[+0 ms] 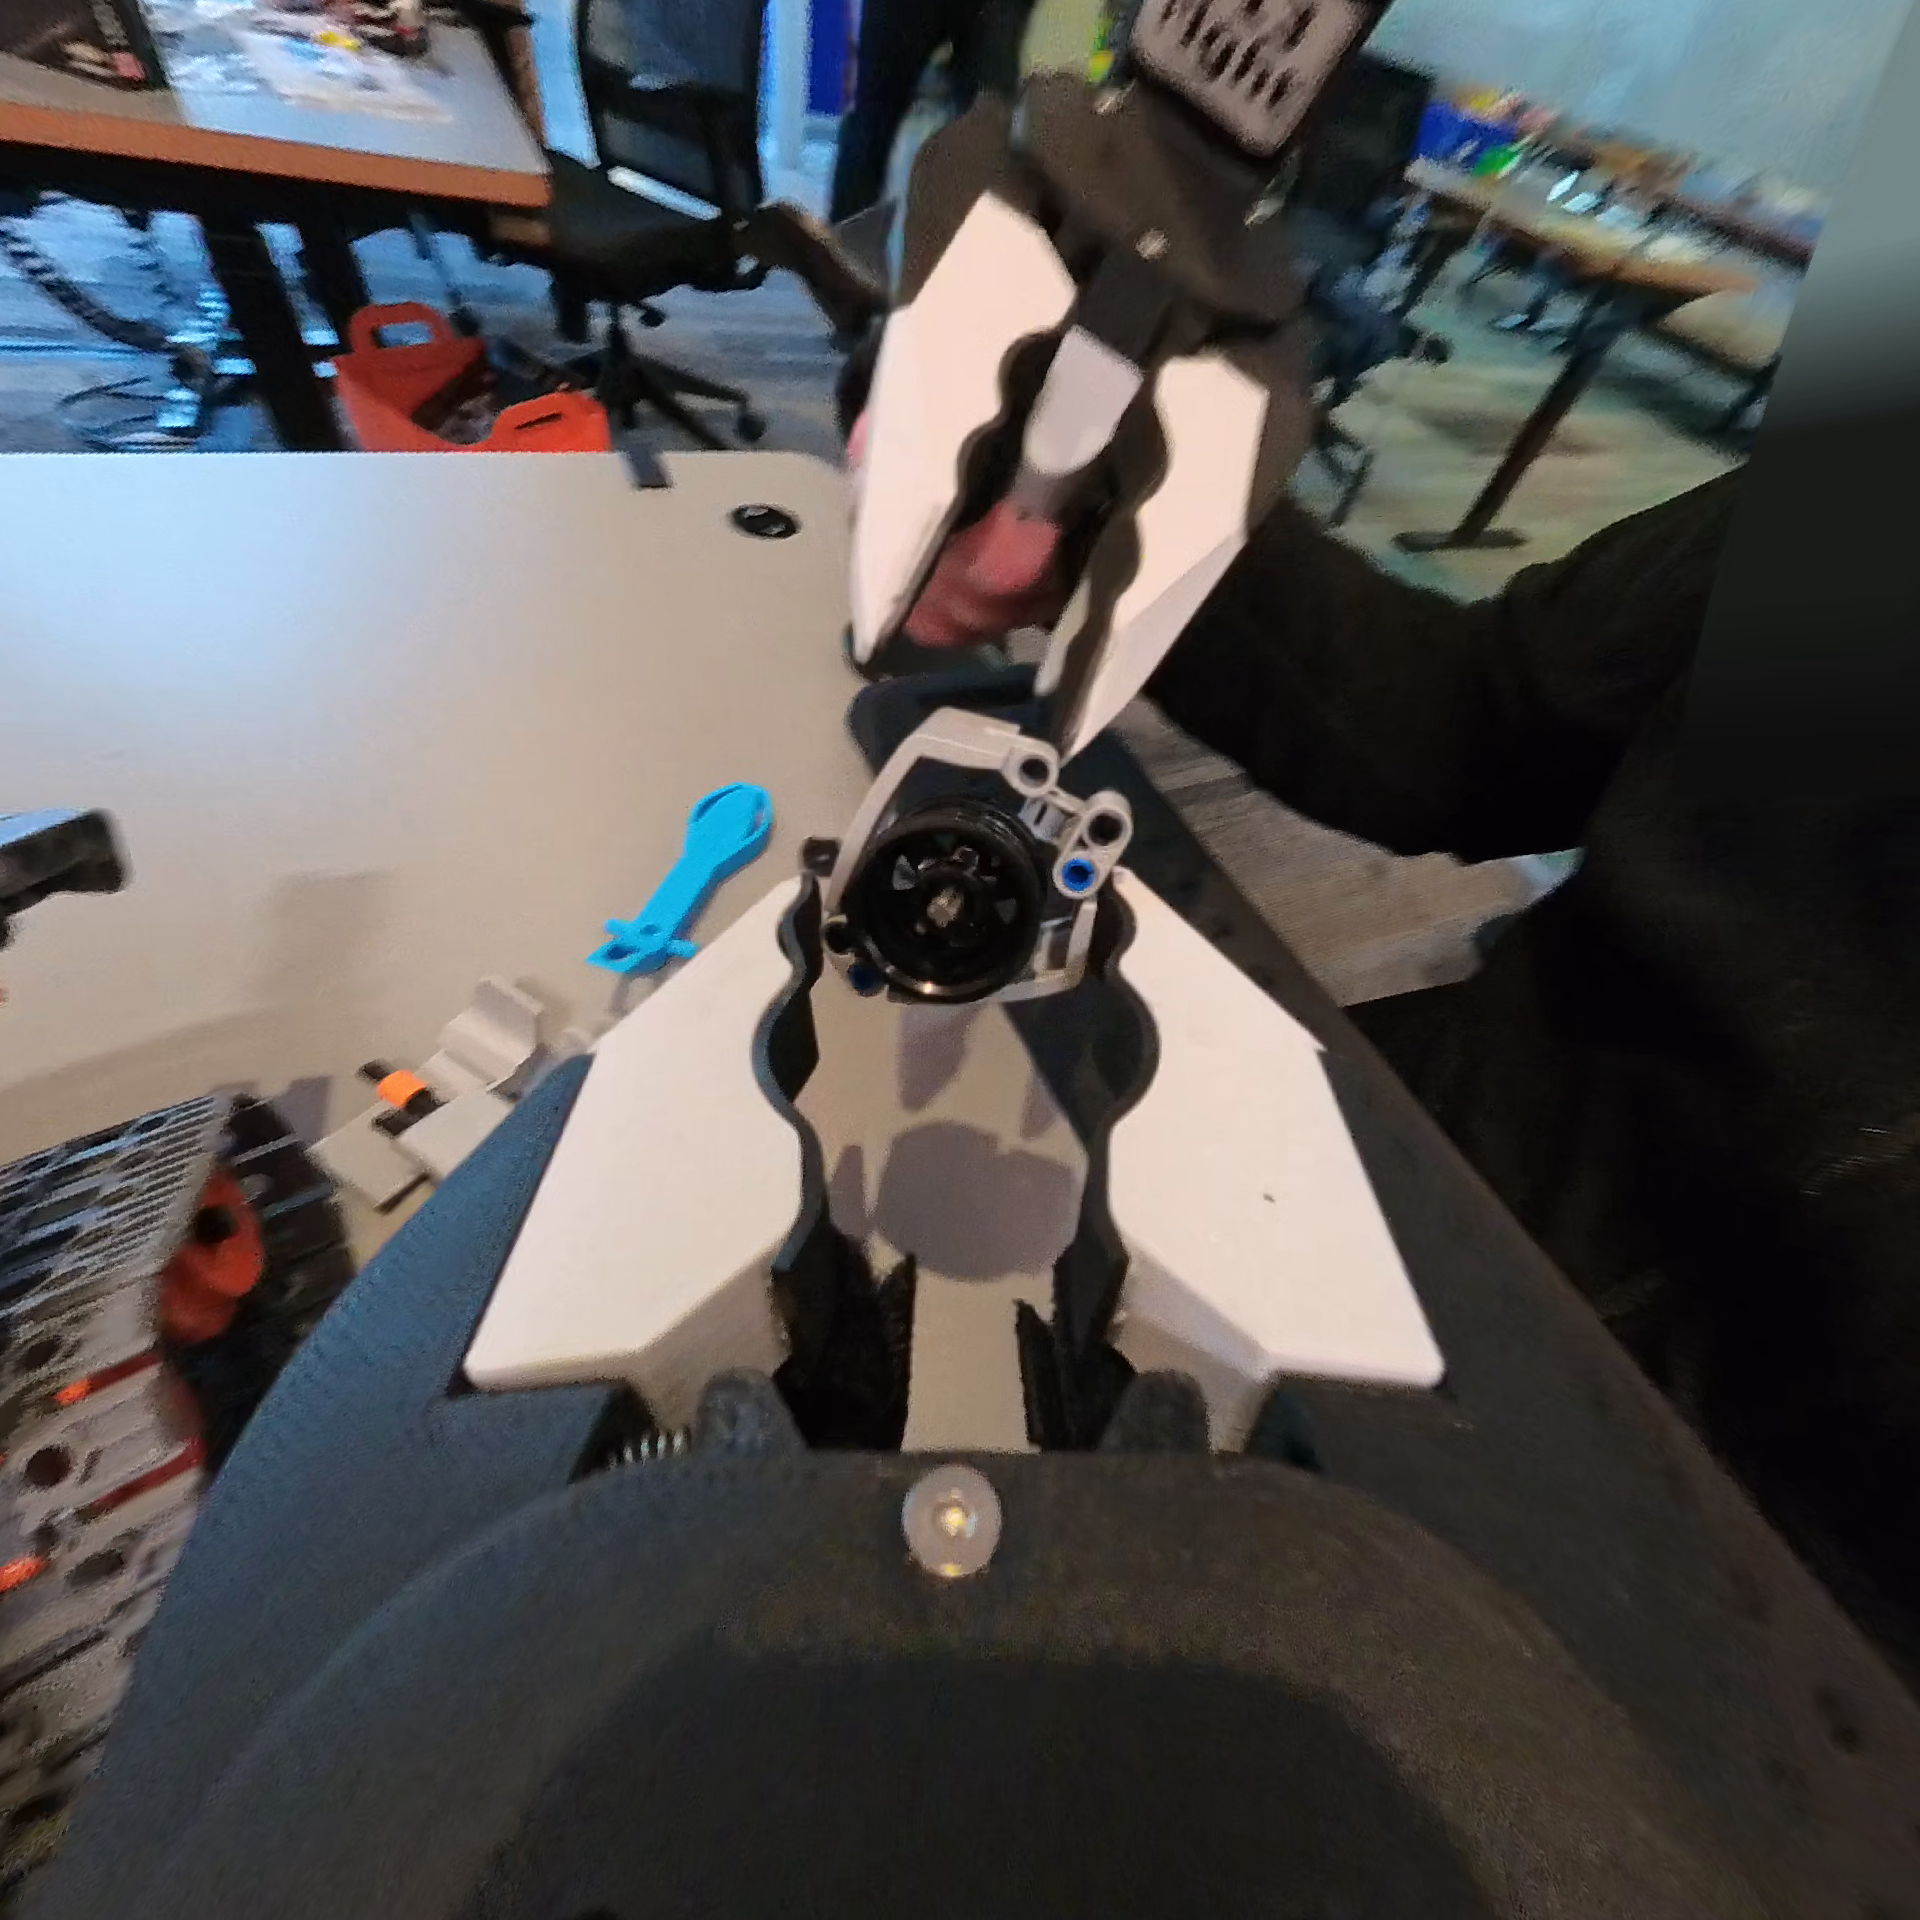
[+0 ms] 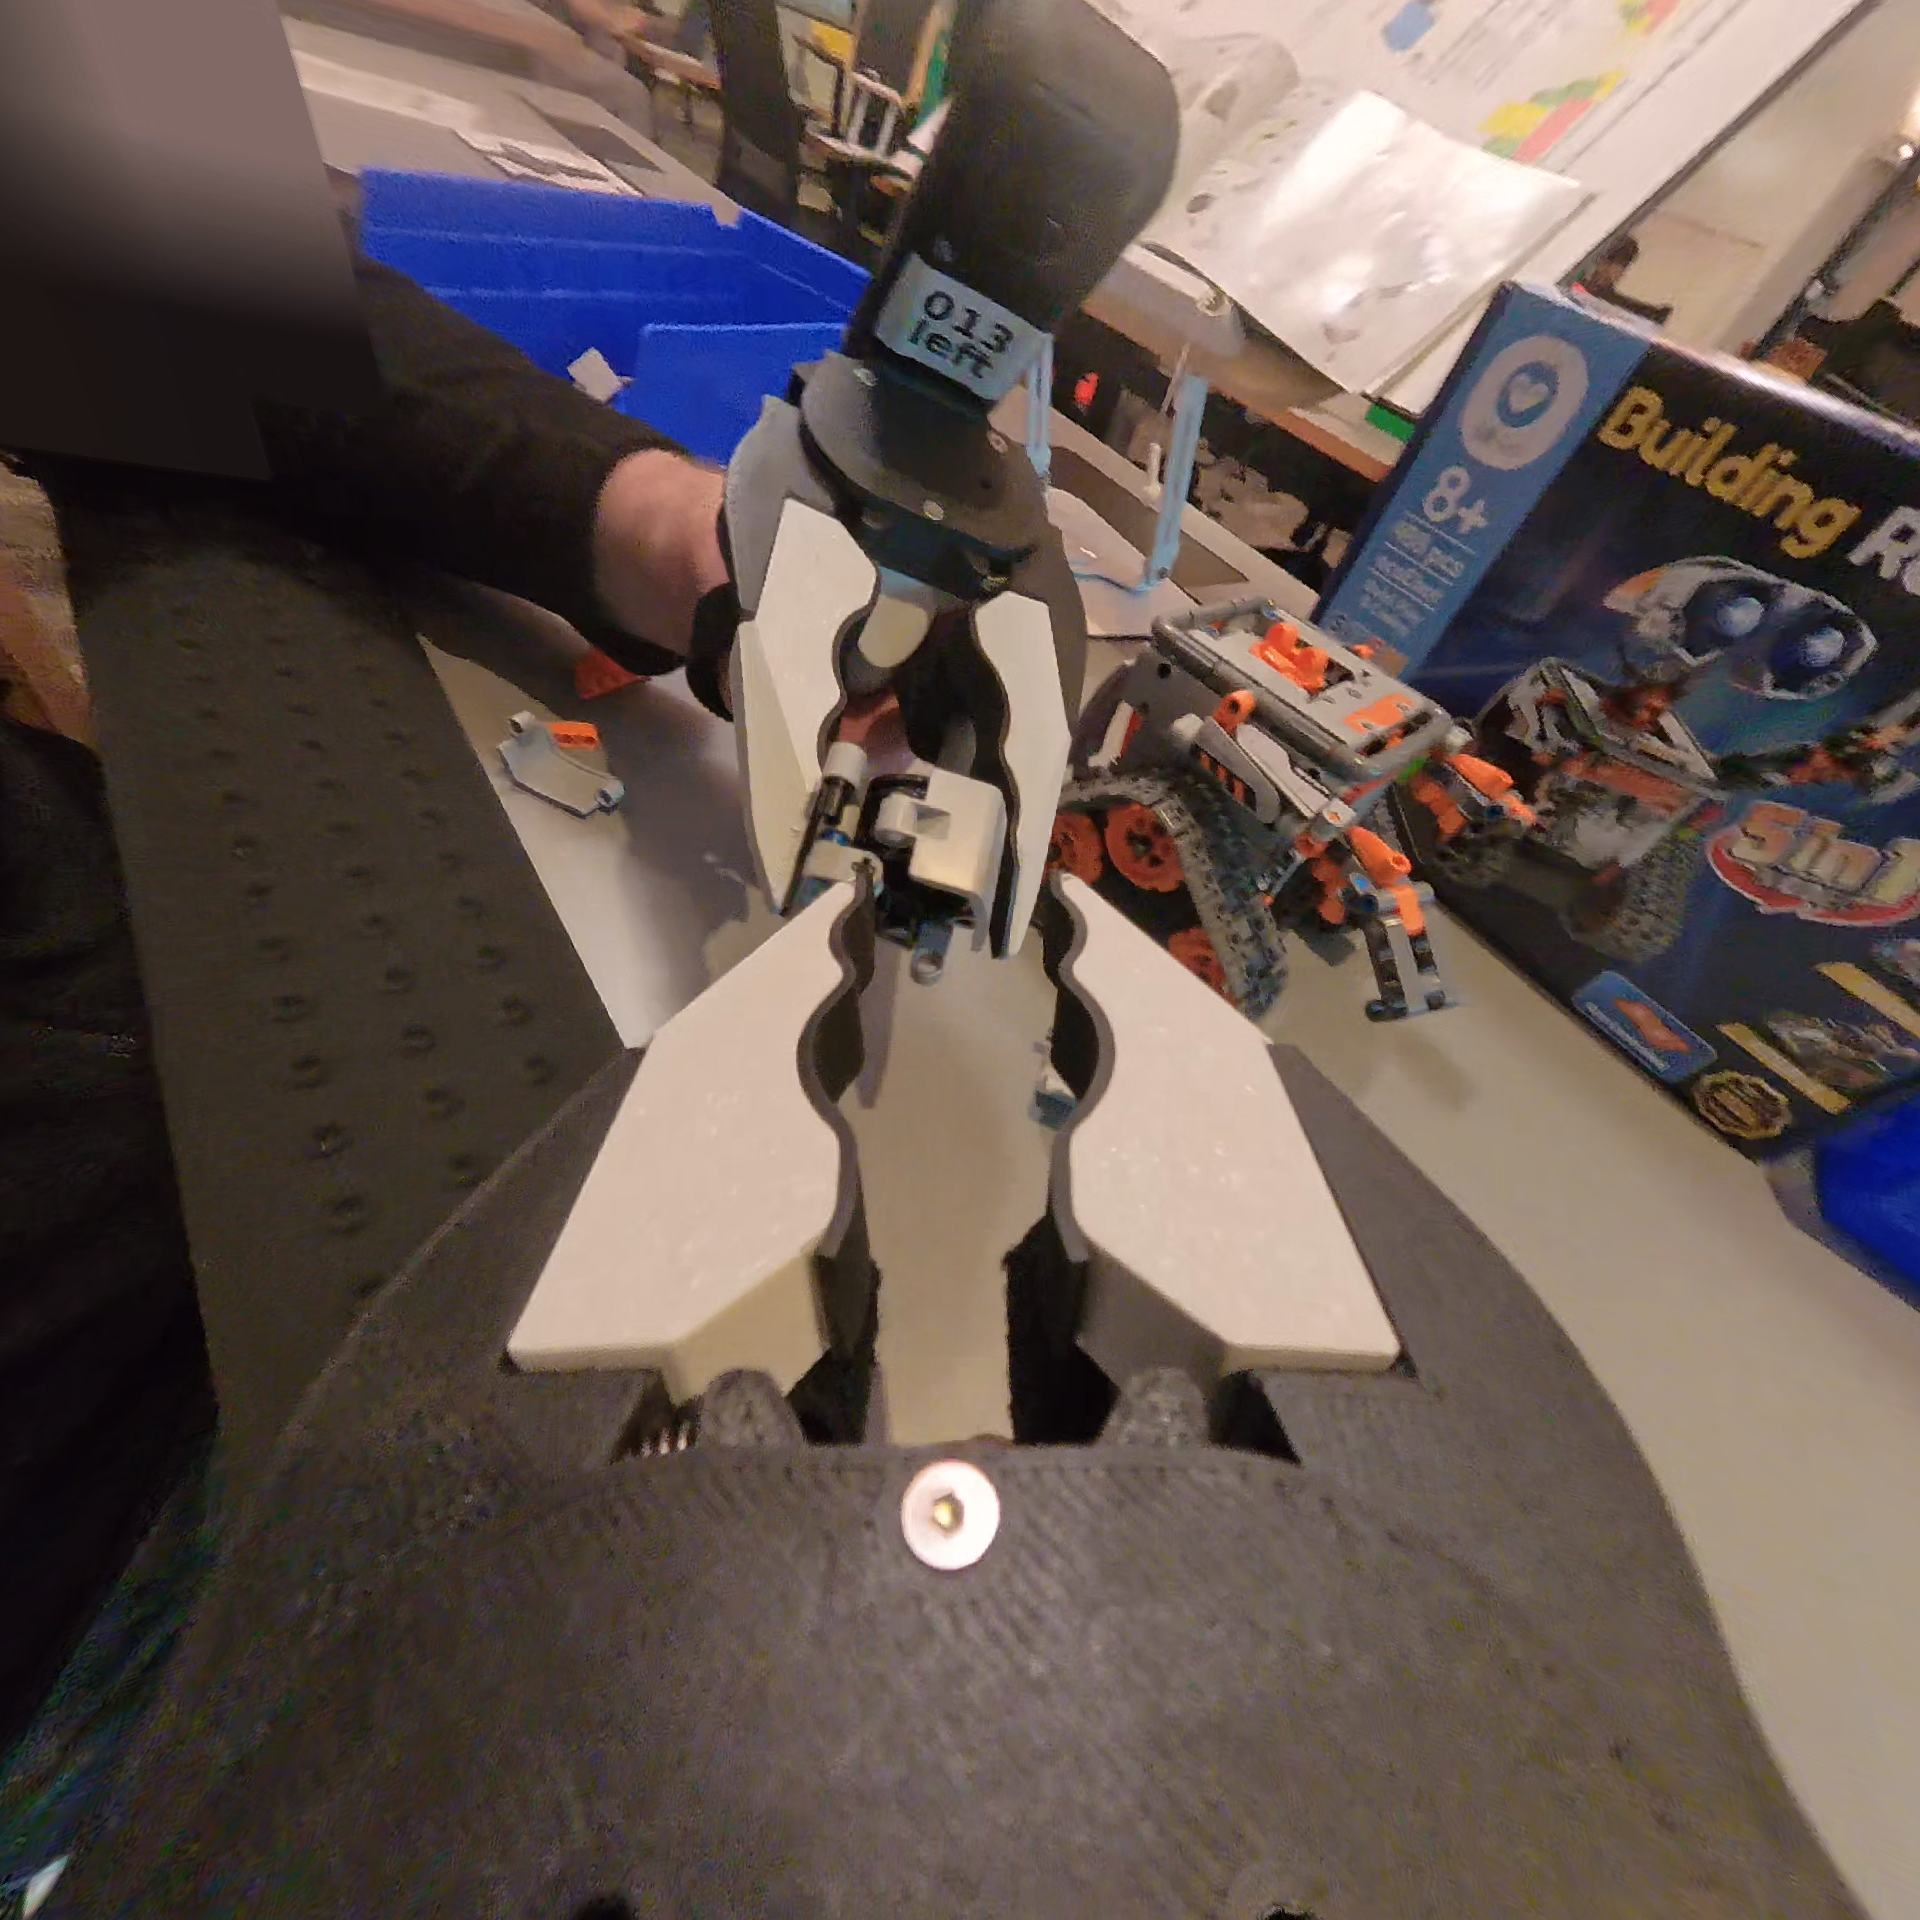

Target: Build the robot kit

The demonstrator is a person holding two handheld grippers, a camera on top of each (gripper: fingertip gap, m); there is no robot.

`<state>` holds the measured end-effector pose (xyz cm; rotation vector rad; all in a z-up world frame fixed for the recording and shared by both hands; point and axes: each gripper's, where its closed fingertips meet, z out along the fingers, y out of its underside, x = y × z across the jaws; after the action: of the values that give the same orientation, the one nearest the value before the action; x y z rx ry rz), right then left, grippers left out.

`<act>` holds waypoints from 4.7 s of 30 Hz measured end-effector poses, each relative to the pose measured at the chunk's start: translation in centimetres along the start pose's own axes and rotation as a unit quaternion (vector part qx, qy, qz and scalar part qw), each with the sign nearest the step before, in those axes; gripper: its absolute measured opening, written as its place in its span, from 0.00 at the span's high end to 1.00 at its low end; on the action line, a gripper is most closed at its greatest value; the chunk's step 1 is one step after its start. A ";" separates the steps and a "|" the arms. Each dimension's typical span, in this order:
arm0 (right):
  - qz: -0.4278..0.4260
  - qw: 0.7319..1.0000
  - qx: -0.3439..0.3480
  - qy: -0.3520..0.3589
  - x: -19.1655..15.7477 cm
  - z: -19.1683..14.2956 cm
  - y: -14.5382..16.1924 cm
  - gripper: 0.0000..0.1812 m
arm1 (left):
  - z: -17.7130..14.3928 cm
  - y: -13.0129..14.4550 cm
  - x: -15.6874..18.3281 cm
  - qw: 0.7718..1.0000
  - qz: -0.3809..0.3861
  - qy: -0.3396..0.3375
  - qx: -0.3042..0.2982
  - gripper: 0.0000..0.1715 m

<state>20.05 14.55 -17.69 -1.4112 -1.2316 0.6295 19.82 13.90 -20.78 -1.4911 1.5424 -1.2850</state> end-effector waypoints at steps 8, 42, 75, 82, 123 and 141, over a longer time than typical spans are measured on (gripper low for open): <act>0.070 0.995 0.047 -0.050 -0.8 0.5 -1.2 0.84 | -0.5 -1.0 0.5 0.999 -0.010 0.028 0.035 0.71; 0.075 0.953 0.113 -0.271 -5.4 1.3 -2.7 0.88 | -1.3 0.3 6.6 0.969 -0.041 0.242 -0.011 0.66; 0.105 0.974 0.174 -0.105 0.9 0.4 -3.1 0.88 | -2.1 -3.5 -0.3 0.993 0.094 -0.069 0.030 0.84; 0.095 0.975 0.166 -0.110 0.6 0.6 -3.3 0.88 | -2.1 -3.1 -0.2 0.992 0.099 -0.074 -0.015 0.85; 0.140 0.964 0.202 -0.103 1.4 0.3 -4.0 0.88 | -1.8 -4.3 -0.6 0.996 0.062 -0.048 0.037 0.85; 0.070 0.984 0.119 -0.115 0.4 1.1 -1.9 0.88 | -1.6 -2.0 -1.2 0.978 0.157 -0.111 -0.076 0.85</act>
<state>18.52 15.09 -16.06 -1.2557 -1.1964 1.0275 19.29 15.64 -18.66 -1.3611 1.6751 -0.8073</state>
